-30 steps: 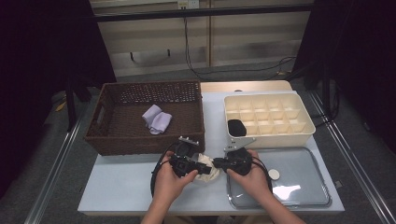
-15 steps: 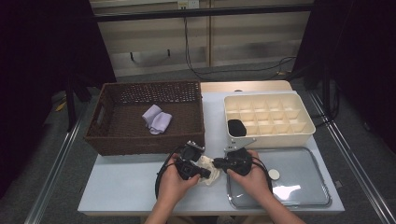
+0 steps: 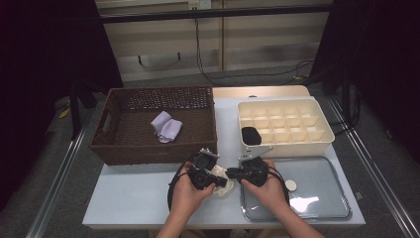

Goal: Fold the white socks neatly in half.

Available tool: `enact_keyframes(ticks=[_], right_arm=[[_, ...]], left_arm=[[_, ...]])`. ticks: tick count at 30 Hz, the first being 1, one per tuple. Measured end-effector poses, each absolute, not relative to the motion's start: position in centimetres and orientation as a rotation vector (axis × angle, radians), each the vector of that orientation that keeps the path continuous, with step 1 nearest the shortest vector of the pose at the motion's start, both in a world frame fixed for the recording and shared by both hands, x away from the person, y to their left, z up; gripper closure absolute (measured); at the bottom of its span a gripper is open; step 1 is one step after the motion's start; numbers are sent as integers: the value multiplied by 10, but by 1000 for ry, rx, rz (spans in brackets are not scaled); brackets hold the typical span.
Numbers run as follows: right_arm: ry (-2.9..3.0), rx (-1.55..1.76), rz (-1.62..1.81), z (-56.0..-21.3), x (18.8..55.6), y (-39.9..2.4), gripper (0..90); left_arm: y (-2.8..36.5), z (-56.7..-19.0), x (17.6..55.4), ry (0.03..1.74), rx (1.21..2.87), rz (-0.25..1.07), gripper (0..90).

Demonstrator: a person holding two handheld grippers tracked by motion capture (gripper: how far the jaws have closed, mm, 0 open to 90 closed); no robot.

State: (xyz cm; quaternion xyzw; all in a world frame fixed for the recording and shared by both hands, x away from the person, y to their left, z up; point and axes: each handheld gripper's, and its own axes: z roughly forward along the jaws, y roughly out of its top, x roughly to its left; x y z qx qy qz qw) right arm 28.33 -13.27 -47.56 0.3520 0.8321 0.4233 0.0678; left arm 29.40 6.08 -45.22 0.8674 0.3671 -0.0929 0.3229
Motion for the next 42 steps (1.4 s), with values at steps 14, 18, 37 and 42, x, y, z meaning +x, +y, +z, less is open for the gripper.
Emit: enact_keyframes(ticks=[14, 18, 37, 42], right_arm=[[2508, 1035, 1296, -467, 284, -127, 793], [2532, 1065, 1296, -475, 288, -128, 819], [2540, 1019, 1257, -477, 286, -130, 866], [2535, 1020, 1262, -477, 285, -131, 866]], left_arm=[[59, -456, 292, 941, 2276, -242, 890], [62, -453, 293, 970, 2248, -249, 866], [111, -439, 296, 1093, 2143, -131, 627], [113, -451, 298, 1122, 2132, -173, 600]])
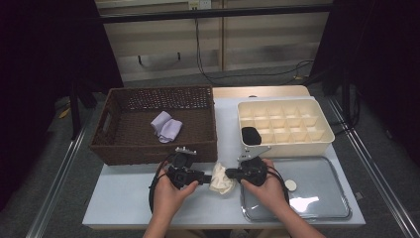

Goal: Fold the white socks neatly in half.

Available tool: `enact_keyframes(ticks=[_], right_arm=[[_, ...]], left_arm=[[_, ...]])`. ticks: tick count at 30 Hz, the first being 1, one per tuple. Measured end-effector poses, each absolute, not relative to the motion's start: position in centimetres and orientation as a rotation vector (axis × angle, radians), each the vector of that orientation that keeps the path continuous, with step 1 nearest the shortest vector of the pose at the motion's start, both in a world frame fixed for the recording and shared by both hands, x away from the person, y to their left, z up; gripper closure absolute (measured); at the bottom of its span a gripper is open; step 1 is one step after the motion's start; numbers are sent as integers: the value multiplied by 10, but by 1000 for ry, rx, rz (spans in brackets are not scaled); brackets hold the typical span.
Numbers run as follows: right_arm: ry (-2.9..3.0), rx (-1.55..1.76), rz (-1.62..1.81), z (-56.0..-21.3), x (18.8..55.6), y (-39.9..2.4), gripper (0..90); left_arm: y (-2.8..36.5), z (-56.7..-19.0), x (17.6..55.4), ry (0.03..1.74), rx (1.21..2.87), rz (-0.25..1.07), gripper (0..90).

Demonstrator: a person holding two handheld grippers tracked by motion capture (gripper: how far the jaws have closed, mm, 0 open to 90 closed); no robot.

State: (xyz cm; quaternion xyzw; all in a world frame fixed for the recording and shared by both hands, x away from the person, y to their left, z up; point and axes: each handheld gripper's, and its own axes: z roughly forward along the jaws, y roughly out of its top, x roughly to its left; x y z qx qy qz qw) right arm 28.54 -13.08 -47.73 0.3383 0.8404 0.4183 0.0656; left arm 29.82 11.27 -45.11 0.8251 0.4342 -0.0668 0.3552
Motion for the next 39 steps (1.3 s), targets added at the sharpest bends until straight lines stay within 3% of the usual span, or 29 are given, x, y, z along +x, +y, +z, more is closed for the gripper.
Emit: enact_keyframes(ticks=[18, 21, 30, 39], right_arm=[[2520, 1021, 1260, -477, 283, -134, 865], [2518, 1018, 1258, -478, 283, -135, 867], [2496, 1019, 1250, -472, 280, -134, 848], [2548, 941, 1294, -466, 268, -119, 859]], left_arm=[[97, -460, 298, 1124, 2101, -230, 537], [95, -465, 298, 1119, 2129, -242, 575], [86, -467, 297, 1110, 2188, -232, 798], [90, -464, 299, 1147, 2175, -233, 828]])
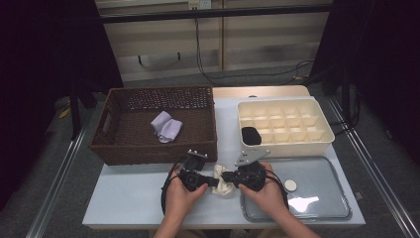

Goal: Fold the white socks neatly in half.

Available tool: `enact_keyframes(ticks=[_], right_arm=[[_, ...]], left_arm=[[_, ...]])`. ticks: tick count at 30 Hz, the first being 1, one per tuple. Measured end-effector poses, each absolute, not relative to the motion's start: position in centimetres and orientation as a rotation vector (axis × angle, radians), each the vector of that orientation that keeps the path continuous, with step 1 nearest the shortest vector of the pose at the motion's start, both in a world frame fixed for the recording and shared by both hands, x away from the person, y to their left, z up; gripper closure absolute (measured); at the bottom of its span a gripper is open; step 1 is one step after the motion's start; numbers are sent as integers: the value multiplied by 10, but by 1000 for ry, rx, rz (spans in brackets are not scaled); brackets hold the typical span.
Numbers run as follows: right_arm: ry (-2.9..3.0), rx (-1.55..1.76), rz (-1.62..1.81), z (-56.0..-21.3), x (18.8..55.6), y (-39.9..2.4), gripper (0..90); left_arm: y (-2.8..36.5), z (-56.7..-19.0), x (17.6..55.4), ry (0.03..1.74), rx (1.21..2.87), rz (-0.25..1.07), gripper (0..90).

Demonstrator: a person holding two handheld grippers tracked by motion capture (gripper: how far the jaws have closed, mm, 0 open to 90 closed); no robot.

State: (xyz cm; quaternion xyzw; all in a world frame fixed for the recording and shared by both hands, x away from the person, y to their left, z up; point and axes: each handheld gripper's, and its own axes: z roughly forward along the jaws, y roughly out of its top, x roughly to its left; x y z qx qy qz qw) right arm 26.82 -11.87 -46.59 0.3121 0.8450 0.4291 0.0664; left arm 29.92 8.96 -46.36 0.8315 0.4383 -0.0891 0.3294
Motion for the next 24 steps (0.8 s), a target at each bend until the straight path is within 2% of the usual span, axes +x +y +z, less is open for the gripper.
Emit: enact_keyframes(ticks=[3, 13, 14, 21, 22, 24], right_arm=[[2583, 922, 1240, -475, 268, -118, 900], [2586, 912, 1221, -475, 272, -116, 900], [2586, 918, 1233, -475, 272, -116, 900], [2584, 918, 1294, -477, 274, -102, 900], [2584, 920, 1304, -477, 275, -100, 900], [2591, 926, 1291, -478, 277, -98, 900]], left_arm=[[93, -460, 301, 1159, 2167, -259, 835], [94, -454, 302, 1200, 2123, -296, 833], [97, -452, 303, 1172, 2158, -306, 833], [102, -437, 302, 1188, 2186, -239, 826], [104, -437, 303, 1180, 2204, -236, 821], [105, -438, 303, 1206, 2139, -259, 775]])
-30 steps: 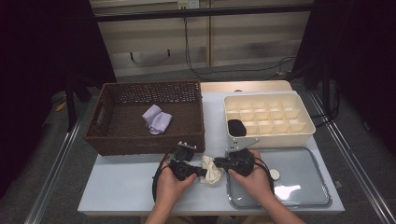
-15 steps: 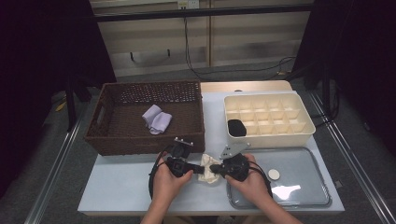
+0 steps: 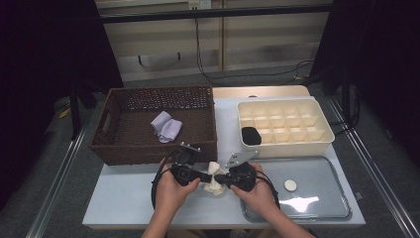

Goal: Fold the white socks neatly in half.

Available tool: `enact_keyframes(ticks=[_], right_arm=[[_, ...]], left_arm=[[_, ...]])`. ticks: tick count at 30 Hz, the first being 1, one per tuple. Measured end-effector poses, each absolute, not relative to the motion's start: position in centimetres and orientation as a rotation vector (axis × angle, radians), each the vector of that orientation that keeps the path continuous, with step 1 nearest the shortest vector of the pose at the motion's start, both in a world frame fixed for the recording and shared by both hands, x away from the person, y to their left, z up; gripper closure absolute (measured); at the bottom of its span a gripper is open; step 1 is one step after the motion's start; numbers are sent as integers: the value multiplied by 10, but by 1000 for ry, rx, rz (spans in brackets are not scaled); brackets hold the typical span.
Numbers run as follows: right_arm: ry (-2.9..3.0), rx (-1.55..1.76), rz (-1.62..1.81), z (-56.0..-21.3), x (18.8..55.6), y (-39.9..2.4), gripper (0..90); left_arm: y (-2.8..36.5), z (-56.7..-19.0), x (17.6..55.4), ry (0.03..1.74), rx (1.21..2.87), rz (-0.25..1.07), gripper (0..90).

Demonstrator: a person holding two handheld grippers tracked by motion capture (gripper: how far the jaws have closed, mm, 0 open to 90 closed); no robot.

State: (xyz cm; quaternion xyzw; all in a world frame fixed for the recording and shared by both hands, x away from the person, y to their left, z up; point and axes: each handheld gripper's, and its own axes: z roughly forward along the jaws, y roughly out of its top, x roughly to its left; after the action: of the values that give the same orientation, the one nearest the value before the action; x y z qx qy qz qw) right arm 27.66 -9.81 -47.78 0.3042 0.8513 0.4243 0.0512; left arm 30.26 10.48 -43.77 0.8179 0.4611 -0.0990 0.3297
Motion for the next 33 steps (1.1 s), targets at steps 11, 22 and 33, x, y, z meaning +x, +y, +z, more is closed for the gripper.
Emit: enact_keyframes(ticks=[11, 22, 33], right_arm=[[2590, 925, 1308, -479, 277, -101, 900], [2579, 935, 1290, -471, 277, -107, 868], [2591, 920, 1269, -477, 277, -107, 900]], left_arm=[[103, -440, 298, 1172, 2165, -247, 815], [97, -438, 296, 1196, 2166, -234, 824], [100, -438, 294, 1181, 2153, -238, 751]])
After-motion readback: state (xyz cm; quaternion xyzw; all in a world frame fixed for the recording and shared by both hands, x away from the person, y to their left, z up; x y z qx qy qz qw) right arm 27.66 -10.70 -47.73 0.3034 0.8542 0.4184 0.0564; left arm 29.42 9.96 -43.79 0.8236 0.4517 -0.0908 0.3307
